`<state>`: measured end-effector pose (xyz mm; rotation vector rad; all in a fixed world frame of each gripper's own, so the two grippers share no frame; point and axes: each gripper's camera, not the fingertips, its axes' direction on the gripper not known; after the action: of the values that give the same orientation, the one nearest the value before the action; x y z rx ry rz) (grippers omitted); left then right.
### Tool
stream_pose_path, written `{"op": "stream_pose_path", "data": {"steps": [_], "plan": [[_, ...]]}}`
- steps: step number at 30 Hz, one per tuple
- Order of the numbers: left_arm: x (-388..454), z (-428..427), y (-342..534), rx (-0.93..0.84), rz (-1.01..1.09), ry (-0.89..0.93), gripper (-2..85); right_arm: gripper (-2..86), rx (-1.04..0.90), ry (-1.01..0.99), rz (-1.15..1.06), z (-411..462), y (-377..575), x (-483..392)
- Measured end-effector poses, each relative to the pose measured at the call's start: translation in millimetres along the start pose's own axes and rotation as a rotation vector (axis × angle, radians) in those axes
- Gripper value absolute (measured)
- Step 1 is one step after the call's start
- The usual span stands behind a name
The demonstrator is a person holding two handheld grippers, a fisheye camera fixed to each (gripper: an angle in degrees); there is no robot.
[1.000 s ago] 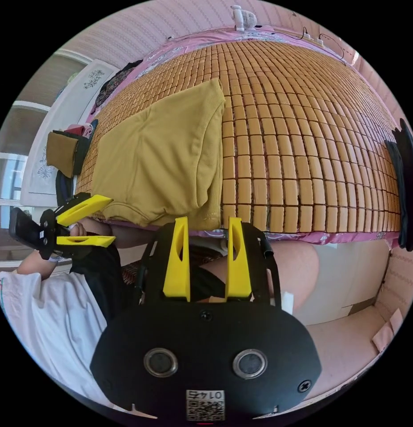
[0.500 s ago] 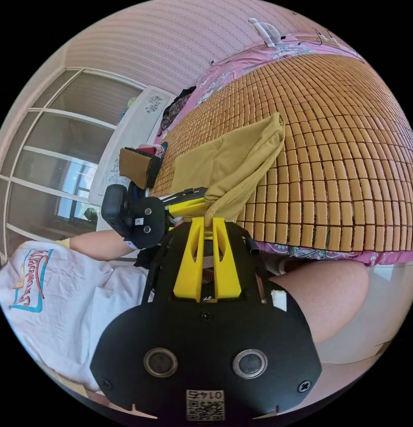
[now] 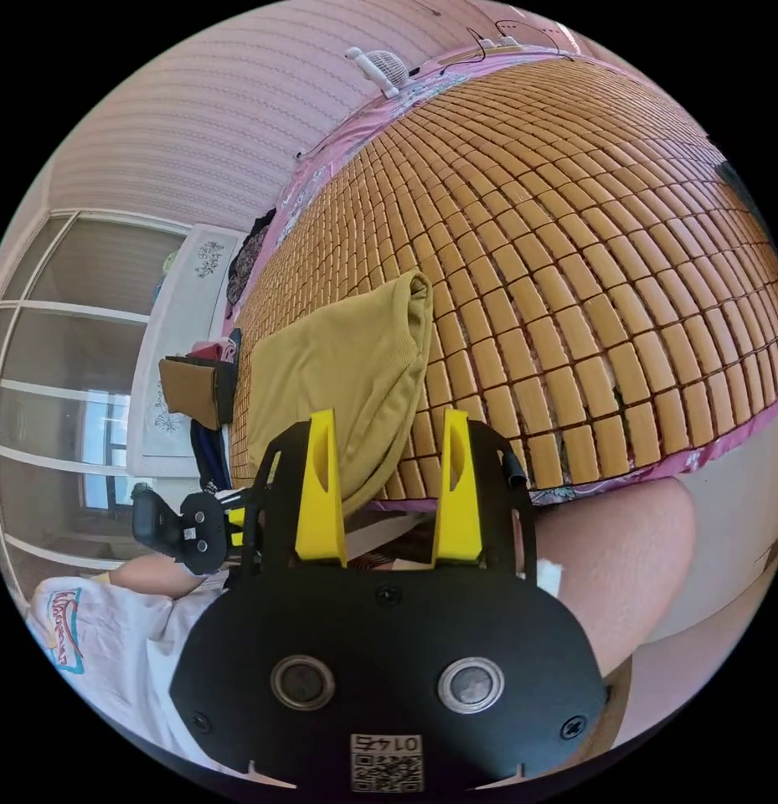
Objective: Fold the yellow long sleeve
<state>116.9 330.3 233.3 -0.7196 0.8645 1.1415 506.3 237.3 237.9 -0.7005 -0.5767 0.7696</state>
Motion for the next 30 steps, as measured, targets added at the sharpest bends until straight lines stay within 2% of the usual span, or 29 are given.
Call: {"op": "stream_pose_path", "data": {"steps": [6, 10, 16, 22, 26, 30], "plan": [[-5, -15, 35, -0.008, -0.014, 0.005, 4.6, 9.0, 0.058, 0.099, -0.007, 13, -3, -10], [-19, -44, 59, 0.094, -0.088, 0.037, 4.6, 3.0, 0.048, -0.08, -0.012, 2, 6, -2], [-48, -90, 87, 0.302, -0.225, 0.17, 4.3, 1.9, 0.139, -0.167, -0.091, -52, 43, -16], [-72, -119, 104, 0.51, -0.321, 0.334, 4.3, 2.0, 0.227, -0.123, -0.268, -109, 65, -76], [-97, -137, 130, 0.597, -0.448, 0.318, 4.3, 2.8, 0.162, -0.107, -0.419, -92, 30, -141], [-130, -142, 157, 0.594, -0.62, 0.212, 5.0, 6.3, 0.057, -0.166, -0.456, -15, -30, -206]]}}
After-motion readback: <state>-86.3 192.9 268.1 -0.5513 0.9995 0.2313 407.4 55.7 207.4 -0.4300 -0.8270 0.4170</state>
